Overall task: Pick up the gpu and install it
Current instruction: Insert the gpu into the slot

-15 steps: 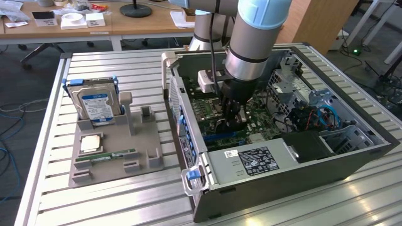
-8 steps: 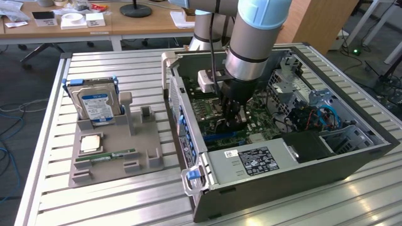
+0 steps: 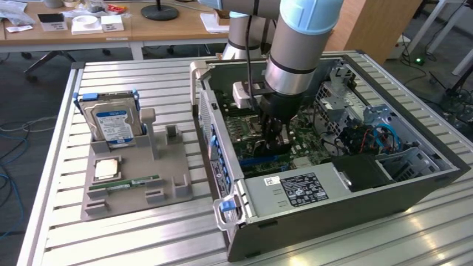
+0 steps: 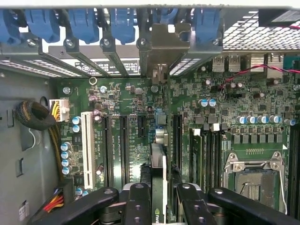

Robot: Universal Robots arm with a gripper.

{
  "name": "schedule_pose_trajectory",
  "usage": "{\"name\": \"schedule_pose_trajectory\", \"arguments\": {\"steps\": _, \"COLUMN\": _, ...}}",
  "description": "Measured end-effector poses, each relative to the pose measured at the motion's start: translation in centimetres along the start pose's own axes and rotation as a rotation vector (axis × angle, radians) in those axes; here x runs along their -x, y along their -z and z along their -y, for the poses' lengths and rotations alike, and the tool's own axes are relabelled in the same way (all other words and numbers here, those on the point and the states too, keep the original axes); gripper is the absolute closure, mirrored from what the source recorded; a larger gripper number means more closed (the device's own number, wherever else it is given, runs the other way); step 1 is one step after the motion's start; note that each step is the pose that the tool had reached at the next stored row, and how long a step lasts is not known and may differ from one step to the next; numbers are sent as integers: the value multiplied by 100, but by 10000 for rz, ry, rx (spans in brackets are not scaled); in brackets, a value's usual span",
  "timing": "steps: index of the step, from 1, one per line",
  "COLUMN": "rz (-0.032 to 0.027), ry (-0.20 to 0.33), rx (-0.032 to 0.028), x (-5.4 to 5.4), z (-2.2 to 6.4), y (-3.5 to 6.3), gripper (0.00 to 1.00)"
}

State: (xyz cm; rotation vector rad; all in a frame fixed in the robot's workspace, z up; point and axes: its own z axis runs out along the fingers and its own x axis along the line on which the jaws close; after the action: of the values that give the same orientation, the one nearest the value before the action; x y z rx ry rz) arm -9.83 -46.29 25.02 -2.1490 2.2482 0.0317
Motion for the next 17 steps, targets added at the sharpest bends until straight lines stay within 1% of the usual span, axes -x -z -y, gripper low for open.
{"name": "schedule_pose_trajectory", "arguments": {"steps": 2, "rz": 0, "ry": -97, "rx": -4, "x": -3, "z": 1, "y": 0, "gripper": 74}}
{"name": "schedule_pose_trajectory", "arguments": {"steps": 17, "rz": -1, "ry": -116, "rx": -5, "x": -5, "z": 1, "y": -41, "gripper": 74}}
